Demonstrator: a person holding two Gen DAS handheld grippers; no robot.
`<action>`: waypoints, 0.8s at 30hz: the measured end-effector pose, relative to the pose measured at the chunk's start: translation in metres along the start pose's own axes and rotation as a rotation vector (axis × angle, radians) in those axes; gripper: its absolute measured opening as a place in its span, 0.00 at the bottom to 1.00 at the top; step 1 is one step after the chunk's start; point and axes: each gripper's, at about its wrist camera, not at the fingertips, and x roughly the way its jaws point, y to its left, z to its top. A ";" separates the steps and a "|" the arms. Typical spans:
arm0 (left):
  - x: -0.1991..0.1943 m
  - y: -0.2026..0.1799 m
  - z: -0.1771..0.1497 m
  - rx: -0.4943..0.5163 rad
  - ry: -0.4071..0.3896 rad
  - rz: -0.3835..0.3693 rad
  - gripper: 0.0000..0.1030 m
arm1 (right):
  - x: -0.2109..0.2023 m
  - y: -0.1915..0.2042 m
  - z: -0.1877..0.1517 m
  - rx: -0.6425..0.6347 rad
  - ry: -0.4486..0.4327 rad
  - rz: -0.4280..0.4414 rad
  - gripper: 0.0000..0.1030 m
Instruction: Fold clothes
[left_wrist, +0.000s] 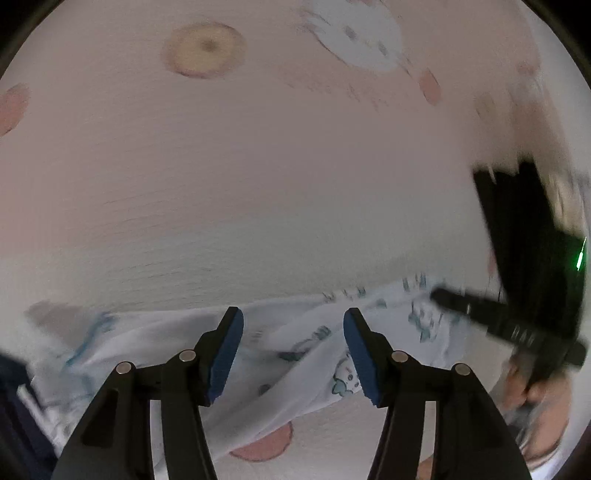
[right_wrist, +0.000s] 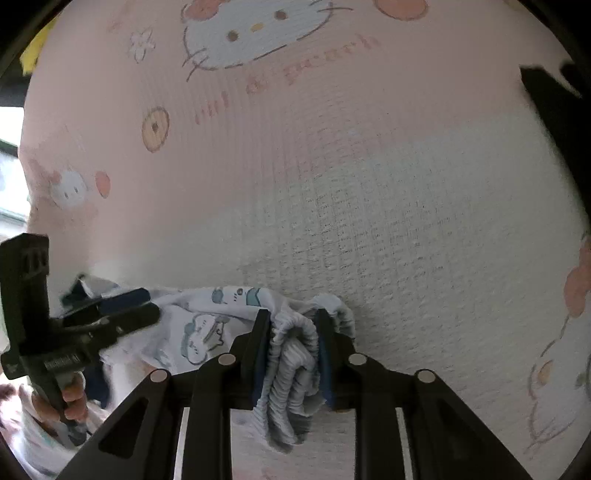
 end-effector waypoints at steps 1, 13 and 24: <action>-0.007 0.005 -0.001 -0.013 -0.017 0.013 0.55 | -0.002 0.000 -0.001 -0.003 -0.006 0.009 0.26; -0.099 0.089 -0.050 -0.126 -0.157 0.193 0.55 | -0.028 -0.004 -0.027 0.000 -0.099 0.006 0.68; -0.094 0.100 -0.069 -0.112 -0.160 0.230 0.55 | -0.071 -0.009 -0.065 0.078 -0.237 0.165 0.68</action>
